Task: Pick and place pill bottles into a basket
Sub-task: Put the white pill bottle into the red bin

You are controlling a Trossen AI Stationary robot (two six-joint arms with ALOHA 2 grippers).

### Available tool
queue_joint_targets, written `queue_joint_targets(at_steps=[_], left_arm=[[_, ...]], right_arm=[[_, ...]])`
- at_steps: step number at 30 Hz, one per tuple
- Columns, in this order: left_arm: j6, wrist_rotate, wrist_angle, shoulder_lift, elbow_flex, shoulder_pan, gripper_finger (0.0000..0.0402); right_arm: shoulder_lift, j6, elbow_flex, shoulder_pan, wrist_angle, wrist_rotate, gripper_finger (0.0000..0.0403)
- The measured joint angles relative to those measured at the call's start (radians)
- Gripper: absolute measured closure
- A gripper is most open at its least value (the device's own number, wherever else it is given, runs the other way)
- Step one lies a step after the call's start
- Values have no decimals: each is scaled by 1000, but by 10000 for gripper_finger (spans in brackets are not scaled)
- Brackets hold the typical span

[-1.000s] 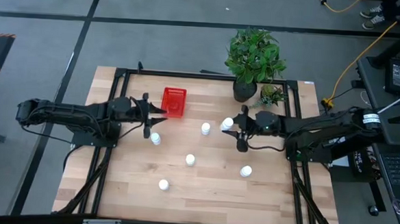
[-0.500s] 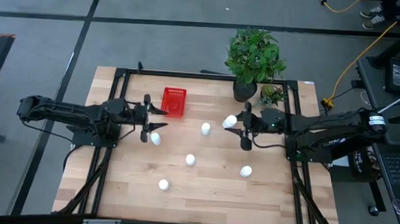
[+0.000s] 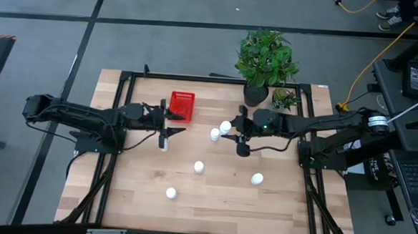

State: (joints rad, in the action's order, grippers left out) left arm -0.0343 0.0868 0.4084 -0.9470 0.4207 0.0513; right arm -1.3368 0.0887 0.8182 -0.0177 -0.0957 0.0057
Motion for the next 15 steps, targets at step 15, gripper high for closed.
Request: queue_joint_targets(at_steps=[15], left_arm=[[75, -55, 4, -213, 234, -5, 178]], right_arm=[[-42, 25, 87, 0, 41, -11, 234]])
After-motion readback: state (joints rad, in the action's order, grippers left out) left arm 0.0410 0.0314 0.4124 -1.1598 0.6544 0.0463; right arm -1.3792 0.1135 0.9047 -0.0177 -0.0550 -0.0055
